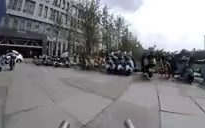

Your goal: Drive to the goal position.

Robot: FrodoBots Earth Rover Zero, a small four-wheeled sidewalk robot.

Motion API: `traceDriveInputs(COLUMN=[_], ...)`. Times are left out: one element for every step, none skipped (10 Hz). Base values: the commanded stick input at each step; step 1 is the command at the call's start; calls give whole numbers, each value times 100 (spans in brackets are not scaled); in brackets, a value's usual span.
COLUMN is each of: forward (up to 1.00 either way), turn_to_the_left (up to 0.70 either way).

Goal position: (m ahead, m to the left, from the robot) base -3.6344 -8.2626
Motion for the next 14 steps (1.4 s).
traceDriveInputs(forward=[0,0,0,0,0,0,0,0,0,0,0,0,0,0], turn_to_the_left=[-100,-100,-100,-100,-100,-100,-100,-100,-100,-100,-70,-28,0,0])
